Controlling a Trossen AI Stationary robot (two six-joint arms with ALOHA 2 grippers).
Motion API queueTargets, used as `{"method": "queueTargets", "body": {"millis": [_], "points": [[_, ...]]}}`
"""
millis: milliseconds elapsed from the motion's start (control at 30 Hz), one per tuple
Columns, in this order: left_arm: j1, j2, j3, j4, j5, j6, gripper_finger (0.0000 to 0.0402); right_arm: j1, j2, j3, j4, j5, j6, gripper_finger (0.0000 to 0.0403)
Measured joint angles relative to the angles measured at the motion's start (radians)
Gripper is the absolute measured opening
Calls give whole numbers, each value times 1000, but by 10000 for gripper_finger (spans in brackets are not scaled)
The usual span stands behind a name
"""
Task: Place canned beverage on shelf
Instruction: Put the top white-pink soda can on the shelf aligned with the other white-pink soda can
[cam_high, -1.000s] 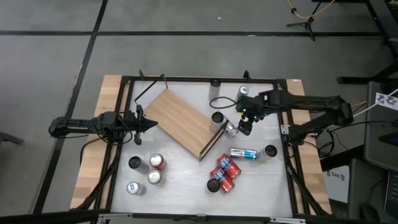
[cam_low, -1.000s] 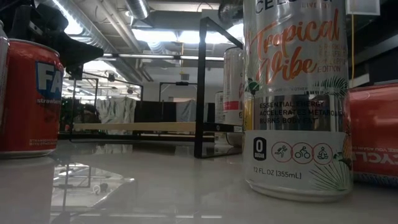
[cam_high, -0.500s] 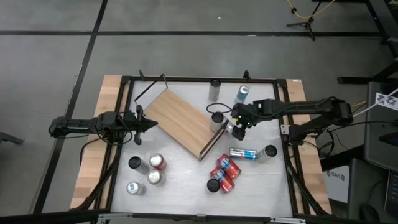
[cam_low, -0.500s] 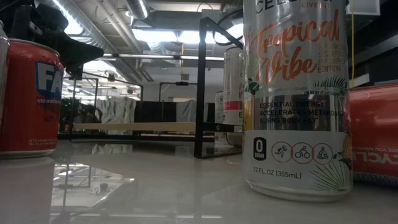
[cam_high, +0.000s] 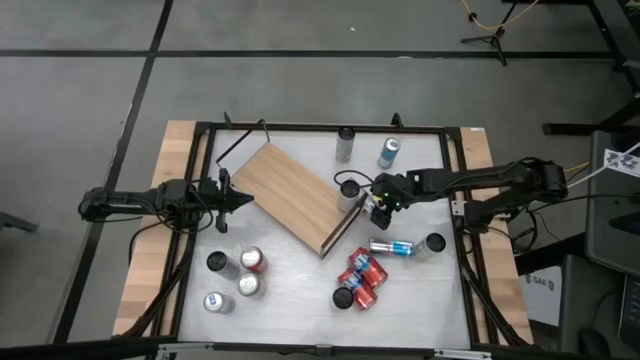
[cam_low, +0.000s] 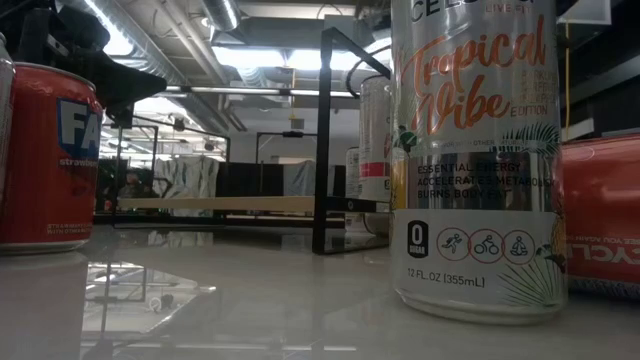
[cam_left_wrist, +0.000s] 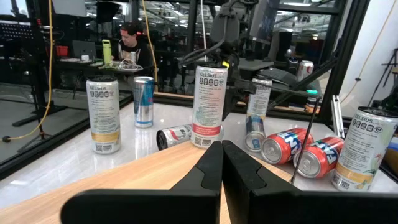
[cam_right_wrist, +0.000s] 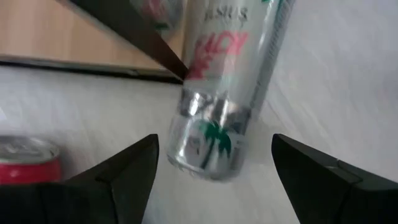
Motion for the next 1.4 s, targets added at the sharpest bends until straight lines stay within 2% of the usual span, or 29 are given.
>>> {"method": "queueTargets", "body": {"millis": [233, 933, 1400], "points": [[0, 0, 0, 0, 0, 0, 0, 0, 0, -21, 30, 71, 13, 308], [0, 0, 0, 0, 0, 0, 0, 0, 2, -32, 60, 72, 76, 308], [0, 0, 0, 0, 0, 0, 0, 1, 129, -31, 87, 87, 91, 308]]}}
